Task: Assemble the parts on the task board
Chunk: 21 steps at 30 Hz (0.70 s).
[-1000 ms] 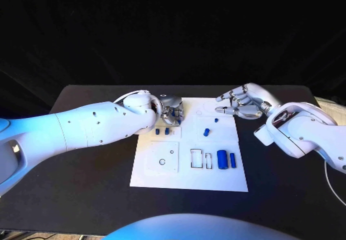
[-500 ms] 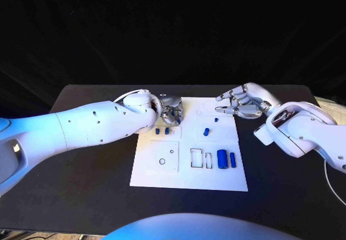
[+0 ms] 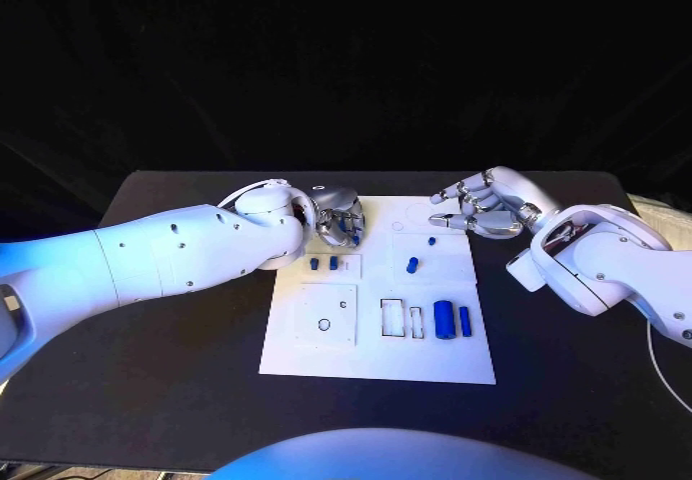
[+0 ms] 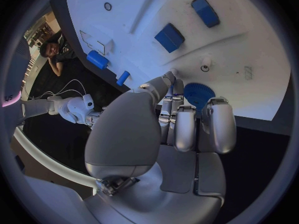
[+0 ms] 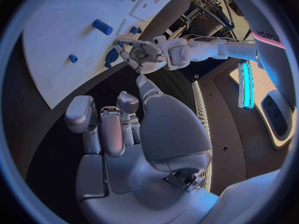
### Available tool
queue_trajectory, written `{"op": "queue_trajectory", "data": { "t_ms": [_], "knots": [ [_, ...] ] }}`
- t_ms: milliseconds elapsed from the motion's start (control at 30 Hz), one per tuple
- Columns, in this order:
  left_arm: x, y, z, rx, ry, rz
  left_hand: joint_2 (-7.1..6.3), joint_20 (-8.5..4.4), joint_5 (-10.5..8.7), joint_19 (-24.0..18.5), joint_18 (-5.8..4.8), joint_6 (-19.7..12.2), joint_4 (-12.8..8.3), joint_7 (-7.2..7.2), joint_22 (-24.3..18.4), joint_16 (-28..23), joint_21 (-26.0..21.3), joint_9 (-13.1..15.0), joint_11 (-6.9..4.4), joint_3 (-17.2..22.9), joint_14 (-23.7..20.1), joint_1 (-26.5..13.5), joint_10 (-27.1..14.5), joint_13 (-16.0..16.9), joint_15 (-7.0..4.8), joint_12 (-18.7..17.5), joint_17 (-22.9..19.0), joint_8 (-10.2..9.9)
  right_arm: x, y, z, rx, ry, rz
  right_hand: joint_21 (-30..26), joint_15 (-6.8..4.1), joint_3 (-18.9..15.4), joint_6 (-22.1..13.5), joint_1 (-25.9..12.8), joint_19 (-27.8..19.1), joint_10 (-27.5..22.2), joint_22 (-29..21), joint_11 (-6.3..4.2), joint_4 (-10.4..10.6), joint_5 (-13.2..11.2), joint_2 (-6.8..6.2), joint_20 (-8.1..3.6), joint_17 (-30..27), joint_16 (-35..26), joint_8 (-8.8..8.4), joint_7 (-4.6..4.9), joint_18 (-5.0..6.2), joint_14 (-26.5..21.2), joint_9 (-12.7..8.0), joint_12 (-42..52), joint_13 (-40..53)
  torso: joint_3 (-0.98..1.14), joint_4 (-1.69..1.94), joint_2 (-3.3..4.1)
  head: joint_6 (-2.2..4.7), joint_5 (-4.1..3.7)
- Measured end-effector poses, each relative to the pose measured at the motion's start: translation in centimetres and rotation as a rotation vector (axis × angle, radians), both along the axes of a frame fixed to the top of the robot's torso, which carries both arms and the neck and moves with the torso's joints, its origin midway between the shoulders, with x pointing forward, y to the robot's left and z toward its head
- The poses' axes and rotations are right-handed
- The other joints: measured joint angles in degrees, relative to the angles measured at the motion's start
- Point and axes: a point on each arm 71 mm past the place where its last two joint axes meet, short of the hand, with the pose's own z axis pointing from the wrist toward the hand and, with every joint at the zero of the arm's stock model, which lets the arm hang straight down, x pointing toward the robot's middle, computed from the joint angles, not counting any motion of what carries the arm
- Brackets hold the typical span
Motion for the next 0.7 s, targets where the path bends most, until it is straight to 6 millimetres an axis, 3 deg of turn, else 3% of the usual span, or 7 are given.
{"op": "queue_trajectory", "data": {
  "t_ms": [300, 700],
  "knots": [
    [-0.6, 2.7, 1.9, -0.06, 0.007, 0.043, -0.45, 0.0, -0.21, 0.0, 0.0, 0.0, -0.1, 0.0, 0.0, 0.0, 0.0, -0.1, 0.0, 0.1, 0.0, -0.5, 0.0, 0.1, 0.0, -0.4, -0.2, -0.3, 0.0, 0.0, 0.0, -0.001, 0.001, -0.001, 0.0, 0.0, 0.0, 0.0, 0.0, 0.0, 0.0, 0.0, 0.0, 0.0, 0.0, 0.0, 0.0, 0.0, 0.0, 0.0, 0.0, 0.0, 0.0, 0.0, 0.0, 0.0, 0.09, -0.01, -0.03, 0.12, -0.06],
    [-0.6, 5.1, 1.7, -0.059, 0.056, 0.104, -0.46, 0.0, -0.21, 0.0, 0.0, 0.0, -0.2, -0.01, 0.0, 0.0, 0.0, -0.2, 0.2, 0.2, 0.0, -0.9, 0.2, 0.1, 0.0, -0.6, -0.3, -0.3, 0.0, -0.1, 0.0, -0.001, 0.001, -0.001, 0.0, 0.0, 0.0, 0.0, 0.0, 0.0, 0.0, 0.0, 0.0, 0.0, 0.0, 0.0, 0.0, 0.0, 0.0, 0.0, 0.0, 0.0, 0.0, 0.0, 0.0, 0.0, 0.07, 0.07, -0.03, 0.18, 0.29]
  ]
}}
